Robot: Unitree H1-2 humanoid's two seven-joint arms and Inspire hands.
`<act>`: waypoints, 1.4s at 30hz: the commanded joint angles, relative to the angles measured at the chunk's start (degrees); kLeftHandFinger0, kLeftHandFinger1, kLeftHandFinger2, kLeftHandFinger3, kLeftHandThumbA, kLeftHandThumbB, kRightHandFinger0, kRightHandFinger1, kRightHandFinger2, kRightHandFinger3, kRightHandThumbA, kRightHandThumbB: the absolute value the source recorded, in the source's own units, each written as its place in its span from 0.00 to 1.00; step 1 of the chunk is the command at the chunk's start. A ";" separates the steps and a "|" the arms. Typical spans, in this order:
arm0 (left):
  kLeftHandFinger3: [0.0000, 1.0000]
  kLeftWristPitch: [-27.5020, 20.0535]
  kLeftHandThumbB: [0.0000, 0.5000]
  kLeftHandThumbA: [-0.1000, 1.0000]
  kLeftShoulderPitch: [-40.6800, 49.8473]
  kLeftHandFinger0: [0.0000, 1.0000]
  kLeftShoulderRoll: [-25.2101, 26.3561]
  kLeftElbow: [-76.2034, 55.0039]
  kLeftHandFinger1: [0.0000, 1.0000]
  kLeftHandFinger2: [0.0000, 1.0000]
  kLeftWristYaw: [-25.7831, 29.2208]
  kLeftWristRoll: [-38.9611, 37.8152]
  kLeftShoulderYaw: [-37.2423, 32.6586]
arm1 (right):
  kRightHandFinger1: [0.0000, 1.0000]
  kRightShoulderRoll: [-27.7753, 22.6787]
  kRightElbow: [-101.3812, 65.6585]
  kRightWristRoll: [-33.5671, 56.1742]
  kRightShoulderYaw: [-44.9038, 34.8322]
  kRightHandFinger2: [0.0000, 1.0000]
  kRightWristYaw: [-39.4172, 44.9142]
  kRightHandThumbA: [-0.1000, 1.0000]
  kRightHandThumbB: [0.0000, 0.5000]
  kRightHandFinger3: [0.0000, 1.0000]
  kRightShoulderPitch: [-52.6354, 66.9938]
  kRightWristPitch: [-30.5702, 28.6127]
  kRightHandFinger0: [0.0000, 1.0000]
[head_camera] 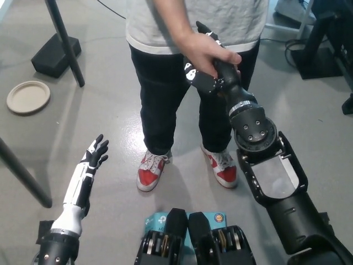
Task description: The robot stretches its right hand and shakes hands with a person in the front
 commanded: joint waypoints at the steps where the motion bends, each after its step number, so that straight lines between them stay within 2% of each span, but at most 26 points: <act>1: 1.00 -1.50 0.15 1.00 -1.13 1.00 0.70 -0.73 1.00 1.00 -0.23 -0.32 0.34 | 1.00 -0.34 -2.90 -0.98 -0.89 1.00 -2.27 0.11 0.39 1.00 -3.50 -1.85 1.00; 4: 1.00 -1.11 0.14 1.00 -1.07 1.00 0.73 -1.05 1.00 1.00 -0.54 -0.48 0.25 | 1.00 -1.22 -4.58 -0.60 -0.96 1.00 -0.94 0.15 0.45 1.00 -2.00 -0.85 1.00; 8: 1.00 -1.09 0.13 1.00 -1.07 1.00 0.72 -1.08 1.00 1.00 -0.64 -0.56 0.28 | 1.00 -1.32 -5.04 -0.59 -0.90 1.00 -0.77 0.16 0.45 1.00 -1.80 -0.62 1.00; 9: 1.00 -1.09 0.15 1.00 -1.46 1.00 0.95 -1.14 1.00 1.00 -0.62 -0.54 0.39 | 1.00 -2.34 -15.88 0.18 -0.49 1.00 2.66 0.22 0.47 1.00 0.46 2.67 1.00; 10: 1.00 -1.09 0.15 1.00 -1.50 1.00 0.98 -1.15 1.00 1.00 -0.61 -0.54 0.40 | 1.00 -2.45 -17.16 0.25 -0.45 1.00 3.08 0.23 0.47 1.00 0.74 3.10 1.00; 12: 1.00 -0.85 0.15 1.00 -2.07 1.00 1.19 -1.40 1.00 1.00 -0.31 0.16 0.34 | 1.00 -3.10 -35.24 2.50 -0.17 1.00 7.18 0.21 0.48 1.00 1.60 8.65 1.00; 14: 1.00 -0.75 0.15 1.00 -2.08 1.00 1.25 -1.58 1.00 1.00 -0.39 0.05 0.38 | 1.00 -3.14 -42.17 4.47 -0.35 1.00 8.83 0.23 0.47 1.00 1.40 12.13 1.00; 15: 1.00 -0.42 0.12 1.00 -2.17 1.00 1.31 -1.76 1.00 1.00 -0.69 -0.36 0.43 | 1.00 -3.55 -47.35 5.44 -0.32 1.00 9.87 0.26 0.47 1.00 0.84 14.26 1.00; 17: 1.00 -0.79 0.10 1.00 -2.20 1.00 1.24 -1.70 1.00 1.00 -0.61 -0.39 0.45 | 1.00 -3.06 -54.79 6.44 -0.68 1.00 10.08 0.26 0.50 1.00 0.46 17.20 1.00; 21: 1.00 -0.37 0.10 1.00 -2.14 1.00 1.09 -2.06 1.00 1.00 -0.64 -0.56 0.45 | 1.00 -3.49 -59.64 7.00 -0.54 1.00 10.72 0.24 0.48 1.00 0.38 16.86 1.00; 23: 1.00 -0.61 0.10 1.00 -2.18 1.00 1.14 -1.83 1.00 1.00 -0.67 -0.46 0.40 | 1.00 -3.66 -58.05 5.55 -0.11 1.00 11.08 0.21 0.50 1.00 0.67 17.45 1.00; 26: 1.00 -0.93 0.12 0.99 -2.53 1.00 1.03 -1.41 1.00 1.00 -0.52 -0.14 0.26 | 1.00 -4.81 -49.87 4.93 0.32 1.00 12.42 0.23 0.48 1.00 1.29 17.71 1.00; 27: 1.00 -0.12 0.15 1.00 -2.45 1.00 1.00 -1.89 1.00 1.00 -0.39 0.04 0.25 | 1.00 -5.15 -45.12 4.01 0.86 1.00 12.53 0.26 0.50 1.00 1.67 16.55 1.00; 29: 1.00 -0.08 0.16 1.00 -2.69 1.00 1.09 -1.79 1.00 1.00 -0.66 -0.24 0.25 | 1.00 -5.98 -36.08 2.90 1.89 1.00 12.70 0.26 0.47 1.00 1.80 12.79 1.00; 30: 1.00 -0.09 0.17 1.00 -2.88 1.00 1.14 -1.70 1.00 1.00 -0.64 -0.21 0.26 | 1.00 -6.23 -33.07 2.31 2.33 1.00 12.55 0.27 0.49 1.00 1.47 12.16 1.00; 32: 1.00 -0.09 0.18 1.00 -2.94 1.00 1.19 -1.59 1.00 1.00 -0.63 -0.17 0.25 | 1.00 -6.53 -26.38 1.11 3.42 1.00 12.48 0.28 0.47 1.00 0.81 12.49 1.00; 37: 1.00 -0.25 0.16 1.00 -3.27 1.00 1.27 -1.71 1.00 1.00 -0.68 -0.15 0.25 | 1.00 -8.04 -3.57 -1.85 6.54 1.00 11.12 0.32 0.48 1.00 -4.16 5.43 1.00; 39: 1.00 -0.10 0.18 1.00 -3.31 1.00 1.10 -1.65 1.00 1.00 -0.78 -0.40 0.24 | 1.00 -8.24 -0.39 -1.94 6.93 1.00 10.83 0.32 0.50 1.00 -5.10 4.65 0.99; 41: 1.00 -0.43 0.18 0.99 -3.31 1.00 1.17 -1.43 1.00 1.00 -0.95 -0.62 0.29 | 1.00 -8.99 6.12 -3.02 8.68 1.00 11.47 0.42 0.56 1.00 -7.57 4.39 1.00; 42: 1.00 -0.33 0.17 0.99 -3.29 1.00 1.20 -1.49 1.00 1.00 -0.89 -0.35 0.25 | 1.00 -9.29 7.13 -3.27 9.22 1.00 11.83 0.43 0.56 1.00 -8.10 4.51 1.00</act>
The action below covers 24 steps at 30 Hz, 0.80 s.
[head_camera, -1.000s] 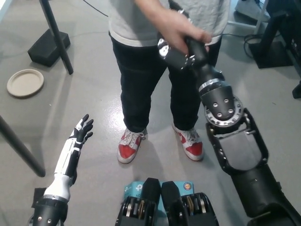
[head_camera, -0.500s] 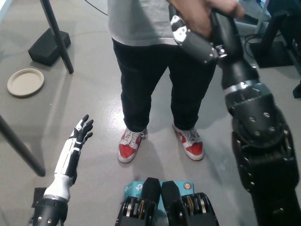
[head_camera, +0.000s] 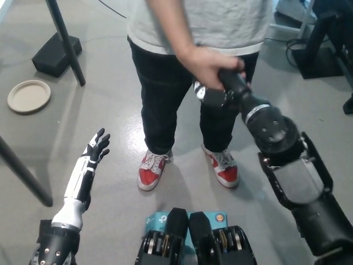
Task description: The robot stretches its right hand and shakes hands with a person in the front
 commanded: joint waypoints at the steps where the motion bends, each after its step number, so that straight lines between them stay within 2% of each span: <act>1: 1.00 -0.45 0.18 0.99 -1.91 1.00 1.15 -1.39 1.00 1.00 -0.40 0.03 0.19 | 1.00 -2.68 9.07 -4.27 2.92 1.00 1.48 0.47 0.58 1.00 -9.08 -5.28 1.00; 4: 1.00 0.20 0.20 0.99 -2.35 1.00 1.29 -1.50 1.00 1.00 -0.37 0.19 0.26 | 1.00 -4.66 9.28 -4.53 5.41 1.00 5.32 0.57 0.65 1.00 -10.66 -4.81 1.00; 6: 1.00 0.44 0.20 0.99 -2.56 1.00 1.37 -1.48 1.00 1.00 -0.37 0.30 0.22 | 1.00 -5.64 5.69 -3.34 5.15 1.00 6.72 0.57 0.69 1.00 -10.18 -3.69 1.00; 8: 1.00 0.56 0.19 0.99 -2.76 1.00 1.38 -1.40 1.00 1.00 -0.45 0.08 0.26 | 1.00 -6.43 -0.30 -1.75 4.13 1.00 8.16 0.58 0.69 1.00 -9.31 -1.28 0.97; 9: 1.00 0.69 0.20 0.98 -2.96 1.00 1.34 -1.38 1.00 1.00 -0.46 -0.06 0.31 | 1.00 -7.18 -4.48 -1.35 3.91 1.00 9.40 0.58 0.67 1.00 -9.09 0.08 1.00; 13: 1.00 0.24 0.22 0.97 -2.50 1.00 1.39 -1.38 1.00 1.00 -0.56 -0.42 0.45 | 1.00 -9.70 -20.89 0.42 2.86 1.00 13.14 0.58 0.62 1.00 -8.15 4.37 1.00; 18: 1.00 0.52 0.20 0.96 -2.62 1.00 1.26 -1.28 1.00 1.00 -0.57 -0.69 0.53 | 1.00 -12.43 -45.67 4.54 -1.14 1.00 16.27 0.60 0.69 1.00 -9.20 12.59 1.00; 19: 1.00 0.29 0.19 0.96 -2.64 1.00 1.27 -1.19 1.00 1.00 -0.52 -0.57 0.50 | 1.00 -12.60 -48.51 4.20 -1.76 1.00 16.73 0.62 0.71 1.00 -9.45 12.76 1.00; 21: 1.00 -0.04 0.19 0.96 -2.62 1.00 1.33 -1.19 1.00 1.00 -0.23 0.04 0.38 | 1.00 -13.48 -57.04 5.26 -3.76 1.00 18.21 0.63 0.68 1.00 -10.55 12.76 1.00; 22: 1.00 0.22 0.19 0.96 -2.87 1.00 1.42 -1.31 1.00 1.00 -0.25 -0.18 0.54 | 1.00 -14.65 -60.80 7.36 -4.33 1.00 18.61 0.62 0.63 1.00 -11.81 12.76 1.00; 24: 1.00 0.54 0.19 0.95 -2.84 1.00 1.31 -1.53 1.00 1.00 -0.49 -0.73 0.63 | 1.00 -16.35 -66.04 11.19 -5.05 1.00 17.71 0.56 0.56 1.00 -12.13 12.76 1.00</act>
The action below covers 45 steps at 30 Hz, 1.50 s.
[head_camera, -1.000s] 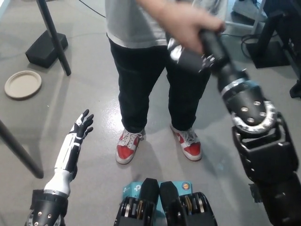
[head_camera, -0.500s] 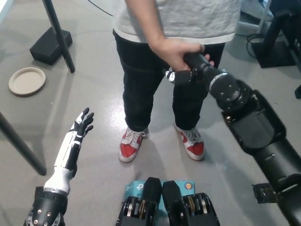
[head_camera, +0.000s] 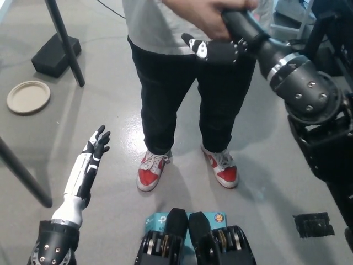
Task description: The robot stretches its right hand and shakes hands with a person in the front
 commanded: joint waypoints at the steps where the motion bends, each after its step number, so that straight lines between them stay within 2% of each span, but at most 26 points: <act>1: 1.00 0.04 0.19 0.94 -1.99 1.00 1.02 -1.76 1.00 1.00 -0.50 -0.95 0.66 | 1.00 -7.89 -37.76 12.51 -7.42 1.00 7.95 0.55 0.56 1.00 -6.66 9.56 1.00; 6: 1.00 -0.19 0.22 0.95 -1.90 1.00 1.26 -1.31 1.00 1.00 -0.65 -0.83 0.61 | 1.00 -8.12 -39.53 11.90 -6.77 1.00 8.61 0.53 0.53 1.00 -6.77 9.56 1.00; 8: 1.00 -0.31 0.20 0.95 -1.72 1.00 1.21 -1.46 1.00 1.00 -0.58 -0.51 0.45 | 1.00 -4.36 -32.93 1.68 -3.33 1.00 10.98 0.55 0.57 1.00 -5.61 9.56 1.00; 11: 1.00 -0.88 0.20 0.95 -1.26 1.00 1.04 -1.40 1.00 1.00 -0.53 -0.44 0.34 | 1.00 -1.94 -23.04 -0.39 -1.18 1.00 12.38 0.58 0.62 1.00 -4.64 9.56 1.00; 14: 1.00 -0.88 0.20 0.95 -1.26 1.00 1.04 -1.41 1.00 1.00 -0.53 -0.44 0.34 | 1.00 -1.11 -23.19 -1.56 -2.14 1.00 13.99 0.58 0.62 1.00 -4.45 9.56 1.00; 15: 1.00 -0.61 0.21 0.94 -1.18 1.00 0.93 -1.71 1.00 1.00 -0.57 -0.57 0.33 | 1.00 0.64 -3.72 -2.56 2.44 1.00 9.79 0.55 0.61 1.00 -5.55 9.42 1.00; 16: 1.00 -0.46 0.21 0.94 -1.17 1.00 0.93 -1.78 1.00 1.00 -0.57 -0.59 0.35 | 1.00 1.27 1.30 -2.80 3.15 1.00 8.86 0.54 0.60 1.00 -6.02 9.17 1.00; 18: 1.00 -0.45 0.20 0.94 -1.62 1.00 0.99 -1.69 1.00 1.00 -0.38 -0.27 0.31 | 1.00 2.76 14.08 -3.75 3.26 1.00 5.92 0.54 0.58 1.00 -7.44 4.26 1.00; 21: 1.00 -0.45 0.20 0.94 -1.64 1.00 0.98 -1.70 1.00 1.00 -0.36 -0.23 0.31 | 1.00 2.90 15.43 -3.74 3.25 1.00 5.67 0.54 0.58 1.00 -7.73 3.50 1.00; 22: 1.00 -0.14 0.23 0.94 -1.72 1.00 1.02 -1.95 1.00 1.00 -0.69 -0.21 0.06 | 1.00 3.85 26.38 -4.69 3.59 1.00 2.87 0.54 0.56 1.00 -8.88 -0.23 1.00; 23: 1.00 -0.11 0.24 0.94 -1.77 1.00 1.05 -2.02 1.00 1.00 -0.83 -0.25 -0.01 | 1.00 4.29 30.58 -5.03 3.71 1.00 1.76 0.55 0.56 1.00 -9.22 -1.29 1.00; 26: 1.00 -0.14 0.24 0.94 -1.81 1.00 1.09 -2.04 1.00 1.00 -0.95 -0.31 -0.04 | 1.00 4.86 34.93 -5.34 3.66 1.00 0.73 0.55 0.56 1.00 -9.78 -2.67 1.00; 27: 1.00 -0.43 0.24 0.94 -2.22 1.00 1.29 -1.93 1.00 1.00 -1.20 -0.48 -0.05 | 0.87 5.34 37.72 -5.27 3.40 0.88 -0.23 0.55 0.58 1.00 -9.50 -3.06 0.81; 28: 1.00 -0.46 0.24 0.94 -2.27 1.00 1.31 -1.91 1.00 1.00 -1.23 -0.50 -0.05 | 0.80 5.43 38.35 -5.25 3.35 0.81 -0.40 0.55 0.58 1.00 -9.58 -3.33 0.73; 29: 1.00 -0.12 0.23 0.94 -2.53 1.00 1.43 -2.11 1.00 1.00 -1.10 -0.21 -0.05 | 1.00 5.51 39.16 -5.12 3.23 1.00 -0.39 0.55 0.58 1.00 -9.72 -3.26 1.00; 34: 1.00 -0.17 0.23 0.94 -2.46 1.00 1.60 -2.13 1.00 1.00 -1.21 -0.18 -0.10 | 1.00 6.13 42.41 -4.83 2.86 1.00 -1.12 0.55 0.59 1.00 -10.44 -4.56 1.00; 35: 1.00 -0.01 0.22 0.94 -2.41 1.00 1.55 -2.23 1.00 1.00 -1.12 0.04 -0.20 | 1.00 6.04 42.40 -4.94 2.70 1.00 -1.81 0.58 0.61 1.00 -9.96 -5.35 1.00; 38: 1.00 0.00 0.22 0.94 -2.39 1.00 1.55 -2.22 1.00 1.00 -1.11 0.04 -0.24 | 1.00 6.16 43.20 -5.09 2.54 1.00 -2.10 0.59 0.62 1.00 -10.13 -6.16 1.00; 39: 1.00 0.27 0.25 0.94 -2.40 1.00 1.46 -2.19 1.00 1.00 -1.26 -0.33 -0.20 | 1.00 6.18 39.12 -3.66 0.99 1.00 -1.93 0.73 0.75 1.00 -8.18 -5.65 1.00; 40: 1.00 0.28 0.24 0.94 -2.41 1.00 1.40 -2.11 1.00 1.00 -1.39 -0.60 -0.18 | 1.00 6.29 35.55 -2.18 -0.58 1.00 -2.38 0.81 0.72 1.00 -6.17 -6.99 1.00; 41: 1.00 0.05 0.23 0.93 -2.40 1.00 1.36 -2.12 1.00 1.00 -1.27 -0.42 -0.18 | 1.00 6.50 31.92 -1.15 -2.03 1.00 -2.92 0.87 0.73 1.00 -4.11 -7.87 1.00; 44: 1.00 0.05 0.23 0.93 -2.40 1.00 1.34 -2.12 1.00 1.00 -1.34 -0.40 -0.12 | 1.00 6.77 31.33 -1.77 -2.74 1.00 -2.52 0.87 0.74 1.00 -3.77 -7.75 1.00; 45: 1.00 0.08 0.24 0.92 -2.44 1.00 1.37 -2.12 1.00 1.00 -1.30 -0.38 -0.05 | 1.00 6.70 25.65 -1.99 -3.61 1.00 -4.00 0.98 0.86 1.00 -0.62 -9.56 1.00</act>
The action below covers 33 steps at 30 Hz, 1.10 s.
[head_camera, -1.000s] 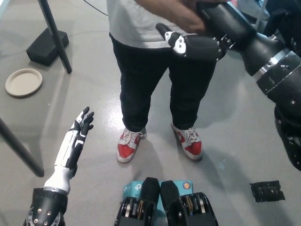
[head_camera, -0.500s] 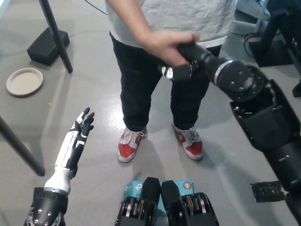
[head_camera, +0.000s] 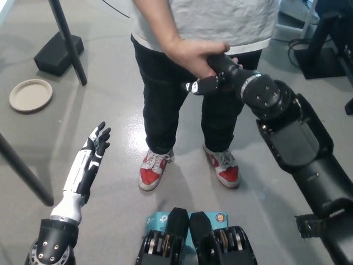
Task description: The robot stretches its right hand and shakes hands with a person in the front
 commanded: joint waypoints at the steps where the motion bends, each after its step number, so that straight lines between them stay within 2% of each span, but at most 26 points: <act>1: 1.00 0.04 0.23 0.92 -1.73 1.00 0.96 -1.78 1.00 1.00 -0.67 -0.32 0.09 | 1.00 -0.47 -12.84 0.17 -3.10 1.00 -5.53 1.00 0.95 1.00 3.87 -6.96 1.00; 2: 1.00 0.18 0.24 0.93 -1.94 1.00 1.01 -1.72 1.00 1.00 -0.66 -0.12 0.05 | 1.00 -0.48 -17.55 0.73 -4.36 1.00 -5.81 1.00 0.94 1.00 6.07 -7.61 1.00; 5: 1.00 0.18 0.24 0.93 -1.97 1.00 1.00 -1.70 1.00 1.00 -0.68 -0.11 0.07 | 1.00 -0.29 -18.07 0.40 -4.72 1.00 -5.53 1.00 0.94 1.00 6.32 -7.40 1.00; 7: 1.00 -0.14 0.23 0.92 -1.77 1.00 0.90 -1.53 1.00 1.00 -0.96 -0.66 0.14 | 1.00 -0.51 -29.36 5.52 -8.49 1.00 -4.44 1.00 0.99 1.00 12.00 -8.60 1.00; 11: 1.00 -0.02 0.22 0.92 -1.72 1.00 0.99 -1.54 1.00 1.00 -0.88 -0.56 0.23 | 1.00 -0.90 -34.24 5.95 -9.67 1.00 -3.27 1.00 1.00 1.00 14.00 -6.93 1.00; 13: 1.00 0.01 0.20 0.92 -1.17 1.00 0.91 -1.68 1.00 1.00 -1.17 -0.95 0.21 | 1.00 -3.18 -42.36 4.91 -11.67 1.00 -3.00 1.00 1.00 1.00 18.73 -3.40 1.00; 14: 1.00 -0.08 0.20 0.92 -1.13 1.00 0.90 -1.56 1.00 1.00 -1.05 -0.86 0.25 | 1.00 -3.71 -42.84 5.12 -12.65 1.00 -3.19 1.00 1.00 1.00 20.09 -3.48 1.00; 17: 1.00 -0.33 0.23 0.92 -0.81 1.00 0.97 -1.28 1.00 1.00 -0.72 -0.50 0.34 | 1.00 -3.82 -39.86 5.70 -14.76 1.00 -4.78 1.00 0.99 1.00 22.92 -7.03 1.00; 20: 1.00 -0.18 0.22 0.92 -0.34 1.00 0.76 -1.47 1.00 1.00 -0.67 -0.69 0.46 | 1.00 -3.16 -34.37 6.62 -16.69 1.00 -6.42 1.00 0.90 1.00 26.24 -10.78 1.00; 25: 1.00 -1.02 0.20 0.92 0.07 1.00 0.56 -1.15 1.00 1.00 -0.34 -0.33 0.35 | 1.00 -1.91 -27.44 8.74 -18.35 1.00 -6.54 0.99 0.90 1.00 29.64 -11.25 1.00; 30: 1.00 -2.08 0.20 0.94 0.27 1.00 0.39 -0.24 1.00 1.00 -0.21 -0.50 0.45 | 1.00 -1.98 -18.59 9.80 -18.57 1.00 -6.16 1.00 0.79 1.00 30.88 -12.79 1.00; 33: 1.00 -2.18 0.21 0.96 0.30 1.00 0.27 -0.09 1.00 1.00 0.25 -0.16 0.53 | 1.00 -3.07 -12.32 8.83 -17.63 1.00 -6.38 1.00 0.68 1.00 30.12 -17.51 1.00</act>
